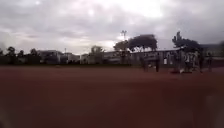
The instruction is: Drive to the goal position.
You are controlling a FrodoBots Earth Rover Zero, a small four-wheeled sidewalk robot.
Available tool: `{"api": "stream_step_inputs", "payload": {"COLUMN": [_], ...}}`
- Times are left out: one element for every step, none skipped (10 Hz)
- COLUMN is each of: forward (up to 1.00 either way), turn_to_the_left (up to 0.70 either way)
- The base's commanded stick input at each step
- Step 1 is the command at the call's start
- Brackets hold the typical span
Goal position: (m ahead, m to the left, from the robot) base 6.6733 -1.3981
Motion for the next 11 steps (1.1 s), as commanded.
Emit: {"api": "stream_step_inputs", "payload": {"forward": [0.70, 0.70, 0.70, 0.70, 0.70, 0.70, 0.70, 0.70, 0.70, 0.70, 0.70], "turn_to_the_left": [0.00, 0.00, 0.00, 0.00, 0.00, 0.00, 0.00, 0.00, 0.00, 0.00, 0.00]}}
